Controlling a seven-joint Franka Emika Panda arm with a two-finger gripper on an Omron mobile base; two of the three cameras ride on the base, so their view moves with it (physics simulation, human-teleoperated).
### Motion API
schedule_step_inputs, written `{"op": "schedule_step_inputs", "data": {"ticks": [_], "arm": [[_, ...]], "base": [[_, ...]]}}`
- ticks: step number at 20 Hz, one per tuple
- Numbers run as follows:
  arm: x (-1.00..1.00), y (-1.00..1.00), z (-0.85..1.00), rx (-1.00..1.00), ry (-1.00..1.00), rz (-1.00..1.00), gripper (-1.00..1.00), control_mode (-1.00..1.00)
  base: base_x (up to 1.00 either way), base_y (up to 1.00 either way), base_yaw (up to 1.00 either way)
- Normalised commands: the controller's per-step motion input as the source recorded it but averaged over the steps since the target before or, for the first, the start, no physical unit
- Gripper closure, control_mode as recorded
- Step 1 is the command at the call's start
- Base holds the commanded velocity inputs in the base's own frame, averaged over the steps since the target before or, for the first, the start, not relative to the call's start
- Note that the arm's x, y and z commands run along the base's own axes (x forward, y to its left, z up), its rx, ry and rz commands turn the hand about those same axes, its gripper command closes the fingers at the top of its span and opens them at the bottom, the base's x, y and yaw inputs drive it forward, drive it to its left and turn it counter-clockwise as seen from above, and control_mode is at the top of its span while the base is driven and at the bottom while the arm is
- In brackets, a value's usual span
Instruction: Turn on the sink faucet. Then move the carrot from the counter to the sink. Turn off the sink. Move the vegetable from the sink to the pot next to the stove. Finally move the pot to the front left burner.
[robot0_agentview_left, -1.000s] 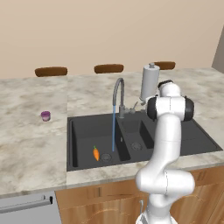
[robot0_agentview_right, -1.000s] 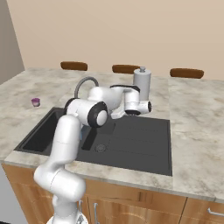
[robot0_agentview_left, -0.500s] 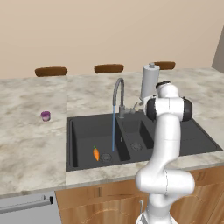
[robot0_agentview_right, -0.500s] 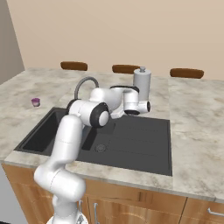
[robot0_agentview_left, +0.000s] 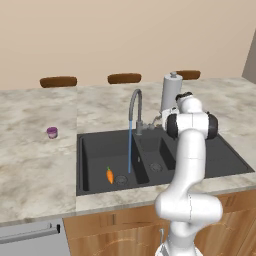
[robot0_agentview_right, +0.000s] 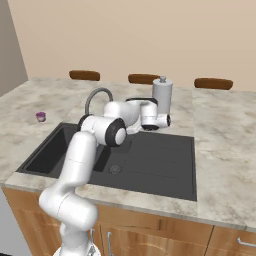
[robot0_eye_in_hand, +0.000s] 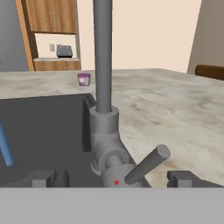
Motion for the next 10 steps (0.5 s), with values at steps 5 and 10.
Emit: {"op": "schedule_step_inputs", "data": {"ticks": [5,10], "arm": [[0.11,0.09,-0.04,0.00,0.00,0.03,-1.00,-1.00],[0.09,0.08,-0.05,0.00,0.00,0.02,-1.00,-1.00]], "base": [[0.00,0.00,0.00],[0.00,0.00,0.00]]}}
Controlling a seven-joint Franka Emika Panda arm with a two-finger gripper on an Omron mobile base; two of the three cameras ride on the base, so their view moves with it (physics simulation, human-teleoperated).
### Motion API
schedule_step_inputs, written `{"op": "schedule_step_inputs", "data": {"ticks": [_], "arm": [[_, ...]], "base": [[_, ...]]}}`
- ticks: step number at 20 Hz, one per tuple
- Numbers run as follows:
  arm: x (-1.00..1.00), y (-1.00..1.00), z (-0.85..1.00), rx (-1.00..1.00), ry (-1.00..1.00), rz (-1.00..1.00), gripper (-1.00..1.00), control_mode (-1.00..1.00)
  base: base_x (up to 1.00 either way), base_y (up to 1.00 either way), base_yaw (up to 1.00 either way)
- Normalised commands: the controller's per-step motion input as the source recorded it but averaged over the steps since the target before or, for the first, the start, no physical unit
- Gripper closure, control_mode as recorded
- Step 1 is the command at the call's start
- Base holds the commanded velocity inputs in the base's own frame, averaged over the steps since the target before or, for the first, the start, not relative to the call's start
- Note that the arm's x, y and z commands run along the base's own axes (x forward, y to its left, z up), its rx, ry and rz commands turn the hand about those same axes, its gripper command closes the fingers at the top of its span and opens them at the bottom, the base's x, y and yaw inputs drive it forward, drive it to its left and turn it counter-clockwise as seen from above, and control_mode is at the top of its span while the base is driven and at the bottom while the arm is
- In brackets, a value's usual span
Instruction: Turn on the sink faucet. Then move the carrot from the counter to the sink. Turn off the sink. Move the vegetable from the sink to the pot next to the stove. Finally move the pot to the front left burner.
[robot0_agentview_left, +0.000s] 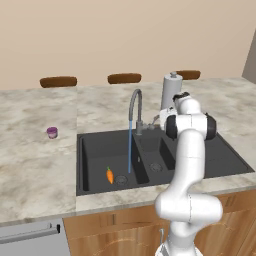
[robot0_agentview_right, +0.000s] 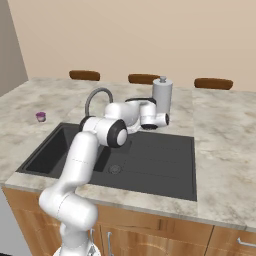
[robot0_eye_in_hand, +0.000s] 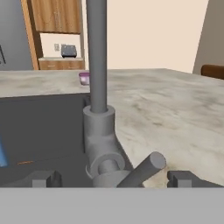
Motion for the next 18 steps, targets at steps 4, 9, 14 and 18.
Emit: {"op": "schedule_step_inputs", "data": {"ticks": [4,9,14,18], "arm": [[0.05,0.09,-0.01,0.00,0.00,0.02,-1.00,-1.00],[0.00,0.15,0.00,0.00,0.00,0.03,-1.00,-1.00],[0.00,0.26,0.00,-0.01,0.00,0.05,-1.00,-1.00],[0.00,0.39,0.09,-0.01,0.00,0.05,-1.00,-1.00]], "base": [[0.00,0.00,0.00],[0.00,0.00,0.00],[0.00,0.00,0.00],[0.00,0.00,0.00]]}}
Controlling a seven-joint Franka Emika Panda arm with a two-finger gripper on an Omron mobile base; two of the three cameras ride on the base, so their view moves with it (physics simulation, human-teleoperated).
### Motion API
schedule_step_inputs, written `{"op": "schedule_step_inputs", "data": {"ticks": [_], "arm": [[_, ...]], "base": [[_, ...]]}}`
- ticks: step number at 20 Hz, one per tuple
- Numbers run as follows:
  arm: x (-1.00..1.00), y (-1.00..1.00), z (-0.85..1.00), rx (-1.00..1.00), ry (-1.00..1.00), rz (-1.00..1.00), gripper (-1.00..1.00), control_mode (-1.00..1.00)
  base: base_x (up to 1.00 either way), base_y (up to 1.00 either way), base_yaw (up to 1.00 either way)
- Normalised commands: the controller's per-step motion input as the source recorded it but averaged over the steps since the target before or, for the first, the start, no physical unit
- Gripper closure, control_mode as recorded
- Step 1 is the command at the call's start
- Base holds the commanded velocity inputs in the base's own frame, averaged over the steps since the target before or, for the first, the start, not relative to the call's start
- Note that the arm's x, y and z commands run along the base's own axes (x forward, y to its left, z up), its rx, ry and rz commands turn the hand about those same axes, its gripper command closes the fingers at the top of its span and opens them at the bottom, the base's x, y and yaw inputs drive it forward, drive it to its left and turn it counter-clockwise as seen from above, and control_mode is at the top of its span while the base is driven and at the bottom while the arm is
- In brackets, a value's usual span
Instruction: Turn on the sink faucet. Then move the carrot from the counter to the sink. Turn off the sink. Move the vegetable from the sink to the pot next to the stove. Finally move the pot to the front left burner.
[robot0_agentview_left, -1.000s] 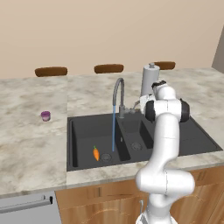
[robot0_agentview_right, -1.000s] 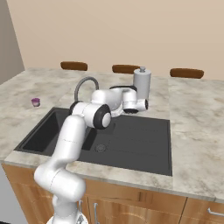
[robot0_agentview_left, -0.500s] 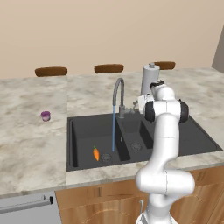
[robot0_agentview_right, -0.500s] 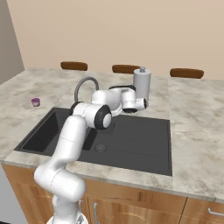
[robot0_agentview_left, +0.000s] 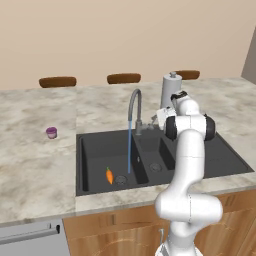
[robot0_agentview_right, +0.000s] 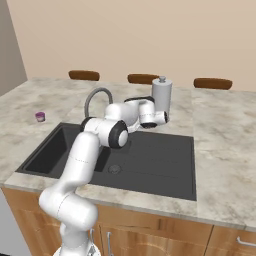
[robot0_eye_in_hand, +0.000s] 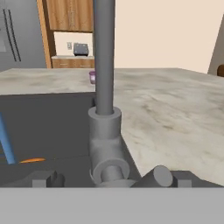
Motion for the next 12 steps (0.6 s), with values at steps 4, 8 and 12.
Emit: {"op": "schedule_step_inputs", "data": {"ticks": [4,8,12], "arm": [[0.00,0.67,0.27,-0.03,0.00,0.04,-1.00,-1.00],[0.00,0.72,0.27,-0.04,0.00,0.02,-1.00,-1.00],[0.00,0.68,0.22,-0.05,0.00,0.01,-1.00,-1.00]], "base": [[0.00,0.00,0.00],[0.00,0.00,0.00],[0.00,0.00,0.00]]}}
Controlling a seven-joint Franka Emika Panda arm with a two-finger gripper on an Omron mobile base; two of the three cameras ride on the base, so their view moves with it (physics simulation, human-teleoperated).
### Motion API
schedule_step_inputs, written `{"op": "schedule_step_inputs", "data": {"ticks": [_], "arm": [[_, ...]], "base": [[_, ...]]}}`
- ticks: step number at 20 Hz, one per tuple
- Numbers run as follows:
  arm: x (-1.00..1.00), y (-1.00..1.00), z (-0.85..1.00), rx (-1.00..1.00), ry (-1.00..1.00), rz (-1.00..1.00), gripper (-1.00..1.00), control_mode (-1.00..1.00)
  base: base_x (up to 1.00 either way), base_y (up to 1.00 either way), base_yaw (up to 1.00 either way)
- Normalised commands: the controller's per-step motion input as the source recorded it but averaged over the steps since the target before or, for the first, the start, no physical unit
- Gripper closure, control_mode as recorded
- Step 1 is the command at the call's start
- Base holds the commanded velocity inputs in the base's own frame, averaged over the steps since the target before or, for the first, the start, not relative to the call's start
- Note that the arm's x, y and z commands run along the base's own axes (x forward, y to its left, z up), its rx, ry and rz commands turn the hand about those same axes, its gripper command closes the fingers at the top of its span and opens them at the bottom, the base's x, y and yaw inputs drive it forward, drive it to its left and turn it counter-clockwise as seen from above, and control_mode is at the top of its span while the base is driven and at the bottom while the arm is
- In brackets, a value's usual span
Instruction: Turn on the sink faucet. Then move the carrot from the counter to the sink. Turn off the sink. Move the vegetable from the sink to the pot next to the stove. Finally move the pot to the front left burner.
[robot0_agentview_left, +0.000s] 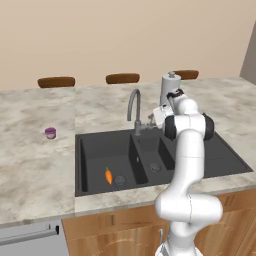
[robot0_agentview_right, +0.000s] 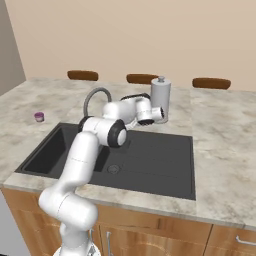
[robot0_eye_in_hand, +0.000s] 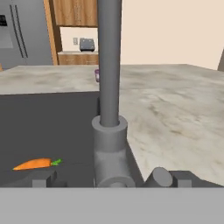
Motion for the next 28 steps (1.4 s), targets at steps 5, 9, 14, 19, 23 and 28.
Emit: {"op": "schedule_step_inputs", "data": {"ticks": [5,9,14,19,23,28], "arm": [[0.01,0.23,0.16,-0.02,0.00,0.00,-1.00,-1.00],[0.00,-0.39,0.10,0.00,-0.02,0.00,-1.00,-1.00],[-0.05,-0.50,0.21,0.00,-0.06,0.00,-1.00,-1.00],[-0.50,-0.16,0.42,0.00,-0.13,0.00,-1.00,-1.00],[-0.78,0.01,0.53,0.00,-0.16,0.00,-1.00,-1.00],[-0.87,0.14,0.51,0.00,-0.13,0.00,-1.00,-1.00]], "base": [[0.00,0.00,0.00],[0.00,0.00,0.00],[0.00,0.00,0.00],[0.00,0.00,0.00],[0.00,0.00,0.00],[0.00,0.00,0.00]]}}
